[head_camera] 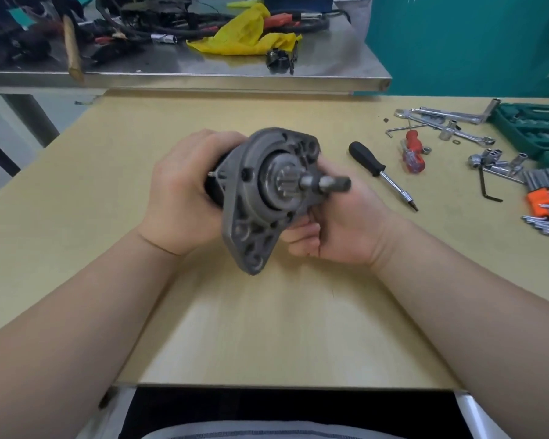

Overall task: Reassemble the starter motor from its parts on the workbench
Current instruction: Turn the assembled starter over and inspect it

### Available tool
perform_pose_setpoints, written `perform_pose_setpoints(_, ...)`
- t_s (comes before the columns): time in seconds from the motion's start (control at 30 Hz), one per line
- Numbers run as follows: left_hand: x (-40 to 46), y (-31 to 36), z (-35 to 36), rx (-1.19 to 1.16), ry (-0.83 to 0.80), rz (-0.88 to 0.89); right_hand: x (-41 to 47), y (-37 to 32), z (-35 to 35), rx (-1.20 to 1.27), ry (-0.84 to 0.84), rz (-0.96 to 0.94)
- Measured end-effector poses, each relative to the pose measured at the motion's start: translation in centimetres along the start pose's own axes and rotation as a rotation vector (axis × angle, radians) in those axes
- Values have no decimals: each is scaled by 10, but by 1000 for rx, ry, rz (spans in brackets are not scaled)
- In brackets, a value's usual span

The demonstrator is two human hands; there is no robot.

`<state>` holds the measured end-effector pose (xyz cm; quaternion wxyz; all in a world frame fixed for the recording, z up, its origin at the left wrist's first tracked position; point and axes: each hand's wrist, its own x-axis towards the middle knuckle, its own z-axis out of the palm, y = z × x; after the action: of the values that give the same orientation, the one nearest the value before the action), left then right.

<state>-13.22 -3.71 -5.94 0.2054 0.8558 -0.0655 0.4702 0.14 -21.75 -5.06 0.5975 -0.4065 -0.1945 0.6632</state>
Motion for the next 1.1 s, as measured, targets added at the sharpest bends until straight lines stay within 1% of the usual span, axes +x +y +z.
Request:
perform_pose_setpoints(0.03, 0, 5, -1, -68, 30, -84, 0, -1, 1, -6, -15, 22)
perform_pose_setpoints(0.1, 4, 11, -3, -236, 32, -328, -1, -5, 1, -40, -36, 43)
perform_pose_setpoints(0.13, 6, 13, -4, -277, 17, -400, -1, -7, 0, -93, -27, 49)
perform_pose_setpoints(0.17, 8, 13, -5, -284, 9, -429, -1, -10, -1, -176, 7, 59)
perform_pose_setpoints(0.23, 5, 8, -5, -286, 24, -440, 1, -15, -3, -404, 179, 60)
perform_pose_setpoints(0.27, 3, 7, -4, -339, 39, -486, 2, -16, -3, -516, 284, 26)
perform_pose_setpoints(0.3, 1, 7, -2, -402, 52, -543, 3, -15, -2, -606, 382, -38)
perform_pose_setpoints(0.37, 2, 12, 4, -519, 69, -636, 1, -14, -1, -743, 539, -256)
perform_pose_setpoints(0.4, 3, 16, 8, -574, 74, -688, -1, -12, -1, -786, 573, -371)
perform_pose_setpoints(0.43, 5, 18, 12, -624, 85, -747, -2, -9, 0, -799, 560, -476)
perform_pose_setpoints(0.5, 8, 21, 18, -716, 92, -862, -4, -3, 1, -769, 475, -647)
perform_pose_setpoints(0.53, 10, 22, 20, -754, 73, -912, -4, 0, 3, -766, 472, -707)
perform_pose_setpoints(0.6, 10, 25, 22, -801, 1, -983, -3, 4, 5, -763, 533, -776)
perform_pose_setpoints(0.67, 10, 28, 22, -831, -62, -1023, -2, 6, 6, -734, 585, -788)
perform_pose_setpoints(0.77, 12, 32, 20, -911, -110, -1020, -2, 6, 6, -638, 618, -752)
perform_pose_setpoints(0.83, 14, 33, 20, -986, -87, -1022, -3, 3, 8, -509, 599, -693)
perform_pose_setpoints(0.97, 13, 27, 20, -1014, -35, -1072, -2, -4, 5, -279, 624, -530)
perform_pose_setpoints(1.0, 12, 26, 21, -1015, -38, -1068, -1, -5, 2, -221, 605, -513)
perform_pose_setpoints(1.03, 11, 24, 21, -984, -37, -1057, 1, -6, -1, -164, 573, -503)
perform_pose_setpoints(1.1, 10, 20, 22, -803, -17, -1006, 2, -5, -5, -83, 506, -485)
